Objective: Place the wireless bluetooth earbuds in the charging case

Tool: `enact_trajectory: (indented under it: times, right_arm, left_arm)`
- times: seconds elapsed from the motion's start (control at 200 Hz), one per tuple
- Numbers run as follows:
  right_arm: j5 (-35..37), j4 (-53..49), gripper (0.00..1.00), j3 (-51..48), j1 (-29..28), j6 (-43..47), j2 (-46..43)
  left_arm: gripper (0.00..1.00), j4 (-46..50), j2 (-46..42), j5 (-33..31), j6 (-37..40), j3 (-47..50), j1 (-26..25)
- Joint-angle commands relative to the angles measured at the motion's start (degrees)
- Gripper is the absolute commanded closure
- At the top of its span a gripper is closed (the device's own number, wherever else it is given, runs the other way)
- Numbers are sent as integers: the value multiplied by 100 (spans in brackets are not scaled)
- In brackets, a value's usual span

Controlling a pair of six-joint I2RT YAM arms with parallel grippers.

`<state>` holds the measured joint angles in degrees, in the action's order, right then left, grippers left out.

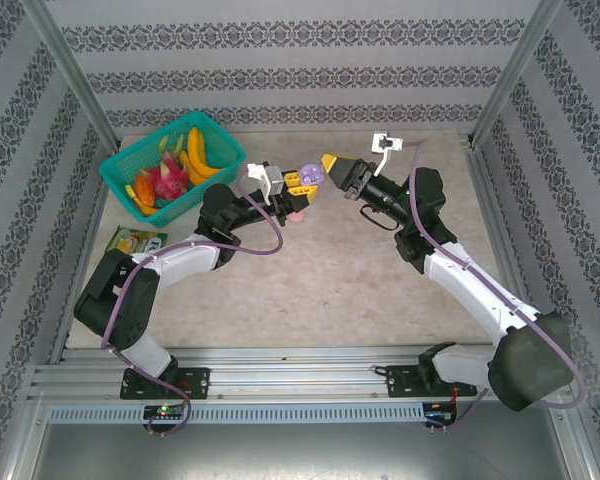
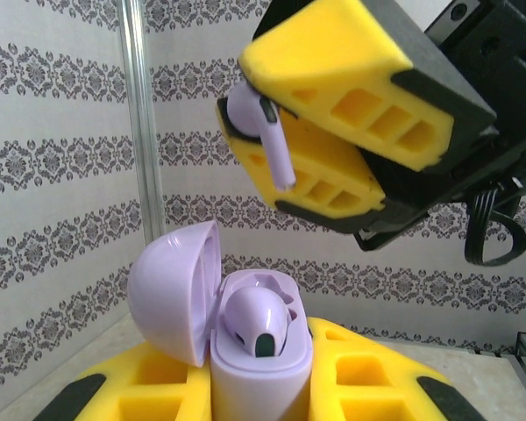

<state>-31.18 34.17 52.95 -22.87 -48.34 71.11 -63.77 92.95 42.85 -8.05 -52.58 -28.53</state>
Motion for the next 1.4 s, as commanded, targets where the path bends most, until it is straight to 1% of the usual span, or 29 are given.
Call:
enact_trajectory:
  times: [0.0, 0.779, 1.109, 1.394]
  right_arm:
    - [-112, 379, 83, -98, -90, -62, 86]
    - [-117, 350, 85, -443, -205, 18, 97]
    - [-41, 150, 86, -516, -279, 362, 81]
    - [-125, -443, 86, -418, -331, 1071, 61]
  left_arm:
    - [100, -337, -20, -9, -117, -183, -99]
    - [100, -279, -66, -92, -39, -203, -130]
    - [100, -293, -75, -128, -48, -219, -130]
    - [100, -253, -68, -128, -43, -237, -138]
